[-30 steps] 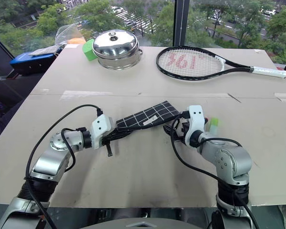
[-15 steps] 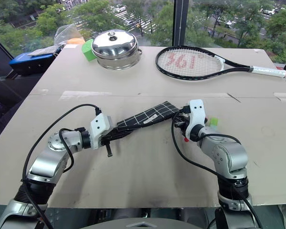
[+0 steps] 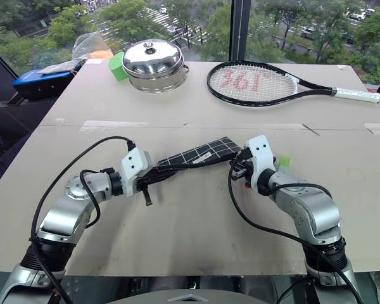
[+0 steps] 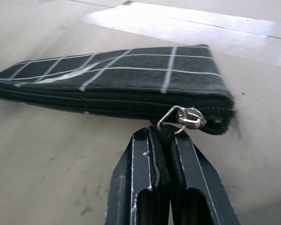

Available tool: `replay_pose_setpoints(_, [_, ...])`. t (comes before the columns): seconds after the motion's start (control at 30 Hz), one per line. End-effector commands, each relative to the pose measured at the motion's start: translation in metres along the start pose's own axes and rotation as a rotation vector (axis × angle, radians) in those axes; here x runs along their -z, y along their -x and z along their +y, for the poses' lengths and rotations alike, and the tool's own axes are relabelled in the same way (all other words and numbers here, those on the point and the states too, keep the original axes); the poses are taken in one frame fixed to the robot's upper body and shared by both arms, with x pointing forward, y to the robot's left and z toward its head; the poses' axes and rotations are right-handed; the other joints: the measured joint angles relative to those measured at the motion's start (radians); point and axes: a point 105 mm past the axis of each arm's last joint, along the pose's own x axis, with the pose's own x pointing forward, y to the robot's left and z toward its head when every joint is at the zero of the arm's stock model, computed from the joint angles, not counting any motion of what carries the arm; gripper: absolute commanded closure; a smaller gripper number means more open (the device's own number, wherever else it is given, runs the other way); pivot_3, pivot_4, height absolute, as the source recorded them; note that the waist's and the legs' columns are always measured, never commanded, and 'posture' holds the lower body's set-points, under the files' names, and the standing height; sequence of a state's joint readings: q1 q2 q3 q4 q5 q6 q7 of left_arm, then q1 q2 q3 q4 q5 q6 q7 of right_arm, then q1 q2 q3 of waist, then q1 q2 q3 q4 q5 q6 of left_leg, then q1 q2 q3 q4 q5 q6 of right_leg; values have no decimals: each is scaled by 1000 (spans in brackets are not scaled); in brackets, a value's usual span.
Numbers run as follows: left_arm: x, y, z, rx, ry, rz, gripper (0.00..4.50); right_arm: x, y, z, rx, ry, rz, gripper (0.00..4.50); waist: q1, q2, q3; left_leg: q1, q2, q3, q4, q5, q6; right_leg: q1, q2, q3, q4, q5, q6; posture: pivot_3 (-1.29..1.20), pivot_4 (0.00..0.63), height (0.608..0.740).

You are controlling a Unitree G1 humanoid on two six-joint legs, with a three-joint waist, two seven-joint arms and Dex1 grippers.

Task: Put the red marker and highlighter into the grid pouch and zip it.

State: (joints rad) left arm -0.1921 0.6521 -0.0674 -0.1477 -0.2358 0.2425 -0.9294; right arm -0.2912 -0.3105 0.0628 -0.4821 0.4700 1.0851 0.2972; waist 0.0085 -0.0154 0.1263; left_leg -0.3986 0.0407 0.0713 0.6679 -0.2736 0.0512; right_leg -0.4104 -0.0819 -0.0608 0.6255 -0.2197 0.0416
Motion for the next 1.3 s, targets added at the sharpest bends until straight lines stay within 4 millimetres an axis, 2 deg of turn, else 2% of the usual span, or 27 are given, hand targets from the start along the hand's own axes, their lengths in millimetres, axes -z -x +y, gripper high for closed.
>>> replay_pose_setpoints(0.03, [-13, -1, 1, -12, -47, -36, 4500, -11, 5, 7, -39, 16, -35, 4473, 1, 0, 0, 0, 0, 0, 0, 0, 0, 0, 0, 0, 0, 0, 0, 0, 150, 740])
replay_pose_setpoints(0.23, [-14, -6, 0, -32, -23, -59, 4500, -13, 3, 18, -96, 25, -16, 4473, 2, 0, 0, 0, 0, 0, 0, 0, 0, 0, 0, 0, 0, -2, -3, 0, 150, 740])
replay_pose_setpoints(0.53, [-12, -8, 2, -67, 23, -71, 4500, -14, 7, 18, -105, 38, -1, 4473, 3, 0, 0, 0, 0, 0, 0, 0, 0, 0, 0, 0, 0, -2, -3, 0, 150, 740])
replay_pose_setpoints(0.97, [-17, -18, 7, -112, 82, -101, 4500, -18, 9, 31, -172, 57, 12, 4473, 4, 0, 0, 0, 0, 0, 0, 0, 0, 0, 0, 0, 0, -2, -3, 0, 150, 740])
replay_pose_setpoints(1.3, [-23, -18, 9, -136, 133, -128, 4500, -13, 1, 16, -94, 90, 51, 4473, 3, -1, 0, 0, 0, 0, 0, 0, 0, 0, 0, 0, 0, -2, -3, 0, 150, 740])
